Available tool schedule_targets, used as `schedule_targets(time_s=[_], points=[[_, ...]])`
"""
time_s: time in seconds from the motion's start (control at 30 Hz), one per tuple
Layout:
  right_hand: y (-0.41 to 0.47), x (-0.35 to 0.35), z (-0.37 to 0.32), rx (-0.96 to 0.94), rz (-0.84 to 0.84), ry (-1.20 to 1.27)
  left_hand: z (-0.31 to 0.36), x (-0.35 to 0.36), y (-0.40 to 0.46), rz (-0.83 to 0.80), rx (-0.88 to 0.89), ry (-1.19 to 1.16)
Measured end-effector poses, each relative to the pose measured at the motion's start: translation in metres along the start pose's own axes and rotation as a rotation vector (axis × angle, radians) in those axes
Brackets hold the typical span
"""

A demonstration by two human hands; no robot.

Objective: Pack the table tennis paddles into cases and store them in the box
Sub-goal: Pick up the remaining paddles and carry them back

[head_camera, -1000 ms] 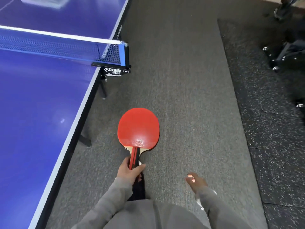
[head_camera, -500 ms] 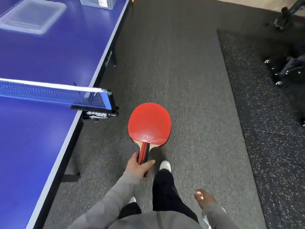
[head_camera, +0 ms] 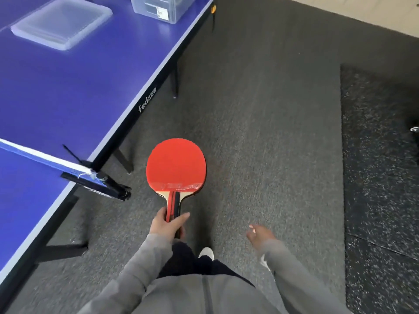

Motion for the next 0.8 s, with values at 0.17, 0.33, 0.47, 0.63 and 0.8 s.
schedule_targets(time_s=[0.17, 0.33, 0.47, 0.63, 0.8], points=[[0.049, -0.044, -0.029, -0.041, -0.024, -0.010, 0.035, 0.013, 0.045, 0.059, -0.027, -0.102], [0.100, -0.084, -0.059, -0.003, -0.063, -0.085, 0.077, 0.018, 0.108, 0.114, -0.025, -0.145], [0.137, -0.124, -0.081, 0.036, -0.040, -0.078, 0.122, 0.022, 0.154, 0.140, -0.020, -0.210], [0.184, -0.178, -0.140, 0.001, -0.034, -0.125, 0.166, 0.003, 0.200, 0.229, 0.031, -0.237], [0.226, -0.218, -0.223, -0.148, -0.042, -0.229, 0.186, -0.019, 0.229, 0.376, 0.017, -0.327]])
Point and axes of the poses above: each hand's wrist, its own y-axis towards the middle knuckle, its own x-axis out of the palm, z = x × y, the point moved 8 cm from there along y, towards the middle knuckle, and after that the axes turned 1 degree about x, right-handed, at the moved point
